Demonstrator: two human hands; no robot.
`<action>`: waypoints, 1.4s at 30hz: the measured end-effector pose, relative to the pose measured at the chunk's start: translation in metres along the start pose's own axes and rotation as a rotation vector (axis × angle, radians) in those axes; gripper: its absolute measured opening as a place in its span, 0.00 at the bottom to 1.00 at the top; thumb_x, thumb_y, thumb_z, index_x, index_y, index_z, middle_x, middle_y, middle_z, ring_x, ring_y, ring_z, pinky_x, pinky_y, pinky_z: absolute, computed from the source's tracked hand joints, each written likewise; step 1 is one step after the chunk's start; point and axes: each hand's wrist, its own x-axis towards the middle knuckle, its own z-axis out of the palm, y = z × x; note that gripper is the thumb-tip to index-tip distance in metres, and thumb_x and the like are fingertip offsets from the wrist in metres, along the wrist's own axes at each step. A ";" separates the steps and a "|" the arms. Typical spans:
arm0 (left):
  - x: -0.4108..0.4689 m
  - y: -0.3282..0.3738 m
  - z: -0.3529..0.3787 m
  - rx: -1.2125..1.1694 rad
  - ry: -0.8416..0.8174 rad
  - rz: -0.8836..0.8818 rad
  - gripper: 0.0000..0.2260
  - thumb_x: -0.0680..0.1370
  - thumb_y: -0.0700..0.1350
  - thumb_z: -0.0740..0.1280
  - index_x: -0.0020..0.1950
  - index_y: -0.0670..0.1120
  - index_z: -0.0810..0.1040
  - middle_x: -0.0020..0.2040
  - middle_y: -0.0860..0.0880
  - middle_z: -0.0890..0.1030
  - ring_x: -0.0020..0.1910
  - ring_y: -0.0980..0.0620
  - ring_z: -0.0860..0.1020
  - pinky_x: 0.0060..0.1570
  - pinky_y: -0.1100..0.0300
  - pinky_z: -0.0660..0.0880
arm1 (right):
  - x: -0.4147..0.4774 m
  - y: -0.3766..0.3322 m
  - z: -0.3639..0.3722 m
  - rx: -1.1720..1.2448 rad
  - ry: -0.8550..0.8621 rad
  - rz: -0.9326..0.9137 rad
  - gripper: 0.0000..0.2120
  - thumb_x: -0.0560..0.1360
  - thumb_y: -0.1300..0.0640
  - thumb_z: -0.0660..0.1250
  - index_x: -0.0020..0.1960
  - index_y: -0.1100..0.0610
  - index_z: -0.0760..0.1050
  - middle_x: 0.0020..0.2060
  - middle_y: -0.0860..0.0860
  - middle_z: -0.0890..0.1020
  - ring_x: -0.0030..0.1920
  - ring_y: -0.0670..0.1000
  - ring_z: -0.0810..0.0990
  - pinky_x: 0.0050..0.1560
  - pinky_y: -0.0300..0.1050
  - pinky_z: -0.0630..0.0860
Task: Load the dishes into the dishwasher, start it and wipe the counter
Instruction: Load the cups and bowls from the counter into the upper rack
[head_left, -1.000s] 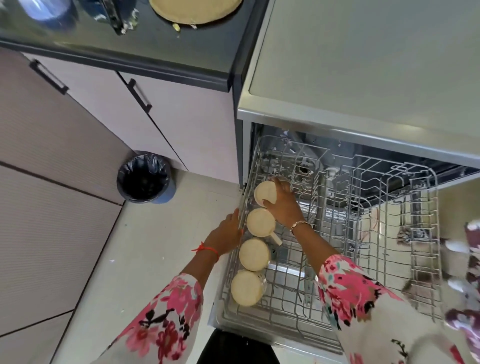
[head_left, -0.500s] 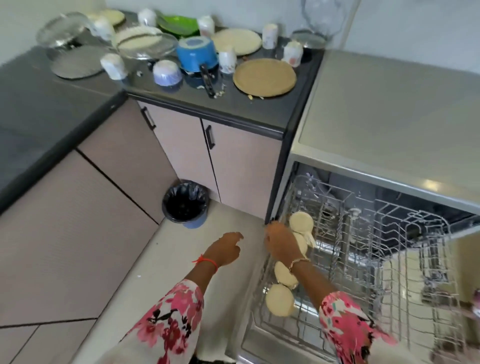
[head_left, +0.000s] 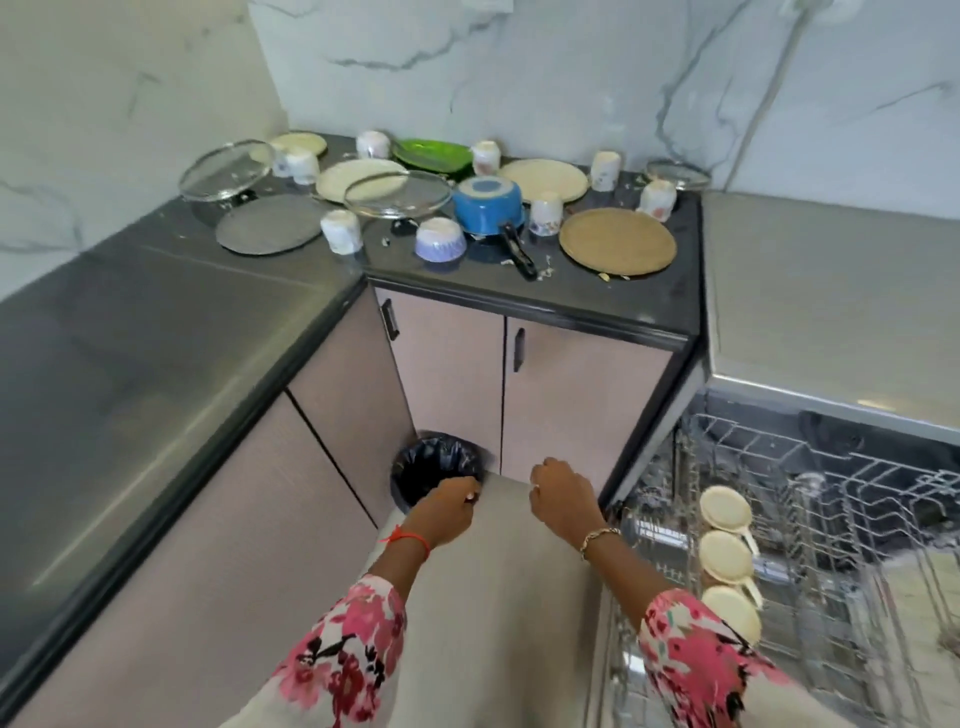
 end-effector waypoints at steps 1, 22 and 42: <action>0.005 -0.006 -0.014 -0.005 0.032 0.017 0.17 0.75 0.33 0.56 0.61 0.40 0.74 0.59 0.38 0.77 0.56 0.40 0.76 0.57 0.50 0.73 | 0.011 -0.010 -0.008 -0.015 0.021 -0.017 0.12 0.77 0.62 0.55 0.57 0.62 0.72 0.55 0.58 0.74 0.56 0.57 0.73 0.53 0.49 0.72; 0.199 -0.117 -0.282 0.021 0.585 -0.059 0.18 0.74 0.37 0.64 0.65 0.38 0.70 0.64 0.41 0.72 0.65 0.44 0.68 0.67 0.56 0.62 | 0.361 -0.146 -0.151 0.231 0.226 -0.345 0.15 0.77 0.57 0.62 0.61 0.62 0.72 0.54 0.57 0.77 0.53 0.57 0.78 0.51 0.48 0.74; 0.268 -0.170 -0.324 0.267 0.563 -0.181 0.39 0.67 0.69 0.44 0.75 0.51 0.56 0.77 0.53 0.53 0.76 0.54 0.46 0.74 0.51 0.41 | 0.525 -0.246 -0.173 -0.330 -0.015 -0.539 0.33 0.71 0.48 0.68 0.72 0.52 0.60 0.70 0.56 0.64 0.73 0.60 0.50 0.70 0.64 0.42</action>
